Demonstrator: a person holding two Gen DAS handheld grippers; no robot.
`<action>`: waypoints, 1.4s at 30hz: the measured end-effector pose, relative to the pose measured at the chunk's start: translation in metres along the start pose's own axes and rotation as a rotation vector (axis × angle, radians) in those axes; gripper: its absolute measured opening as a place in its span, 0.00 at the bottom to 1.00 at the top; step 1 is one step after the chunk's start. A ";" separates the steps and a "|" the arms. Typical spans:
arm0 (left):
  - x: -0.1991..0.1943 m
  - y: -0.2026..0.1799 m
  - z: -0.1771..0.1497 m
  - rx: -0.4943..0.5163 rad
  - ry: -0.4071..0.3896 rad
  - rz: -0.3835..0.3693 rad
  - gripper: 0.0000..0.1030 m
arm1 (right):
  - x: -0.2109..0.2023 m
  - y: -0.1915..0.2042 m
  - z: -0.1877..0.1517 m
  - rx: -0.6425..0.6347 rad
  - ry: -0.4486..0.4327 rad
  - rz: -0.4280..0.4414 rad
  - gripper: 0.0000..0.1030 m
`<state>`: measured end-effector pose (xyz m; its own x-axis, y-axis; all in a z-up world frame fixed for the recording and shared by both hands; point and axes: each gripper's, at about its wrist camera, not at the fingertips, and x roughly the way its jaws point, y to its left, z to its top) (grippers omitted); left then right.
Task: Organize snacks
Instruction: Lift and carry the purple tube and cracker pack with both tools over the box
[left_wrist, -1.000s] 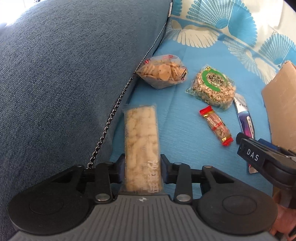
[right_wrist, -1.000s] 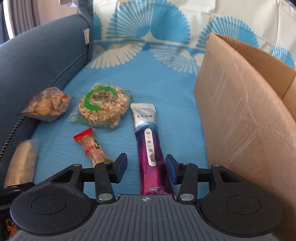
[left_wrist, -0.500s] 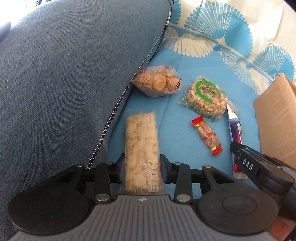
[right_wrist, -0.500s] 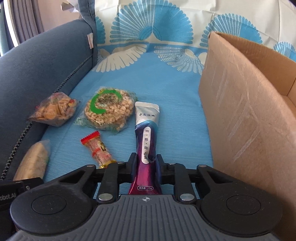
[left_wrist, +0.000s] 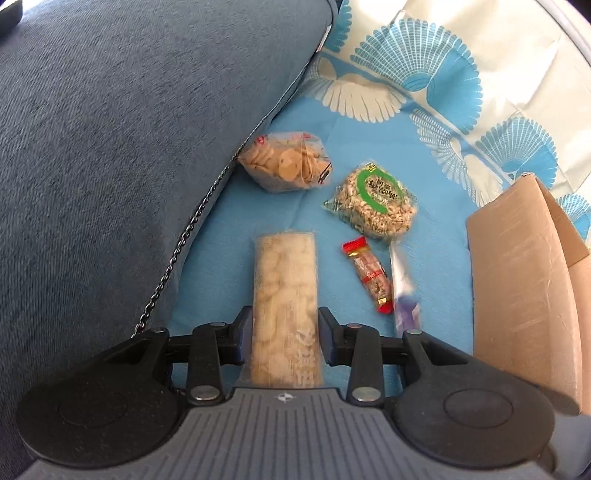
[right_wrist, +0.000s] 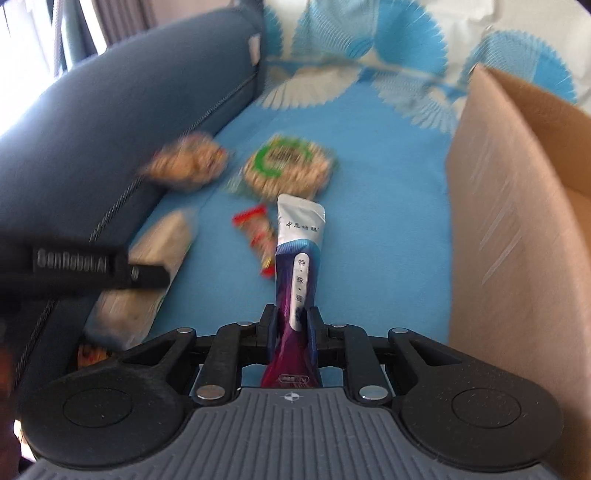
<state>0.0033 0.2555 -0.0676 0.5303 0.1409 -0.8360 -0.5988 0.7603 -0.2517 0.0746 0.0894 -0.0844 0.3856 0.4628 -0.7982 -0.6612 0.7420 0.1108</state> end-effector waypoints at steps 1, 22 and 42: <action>0.001 0.000 -0.001 0.001 0.006 -0.005 0.37 | 0.000 0.002 -0.002 -0.017 0.010 -0.007 0.17; 0.011 -0.004 -0.004 0.027 0.055 -0.002 0.43 | 0.012 -0.005 0.003 0.026 0.019 -0.017 0.36; 0.008 -0.017 -0.005 0.111 0.002 0.042 0.39 | -0.006 0.001 0.009 -0.013 -0.084 -0.045 0.14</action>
<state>0.0150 0.2406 -0.0724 0.5049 0.1725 -0.8458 -0.5503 0.8192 -0.1615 0.0776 0.0918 -0.0746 0.4670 0.4688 -0.7497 -0.6504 0.7566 0.0680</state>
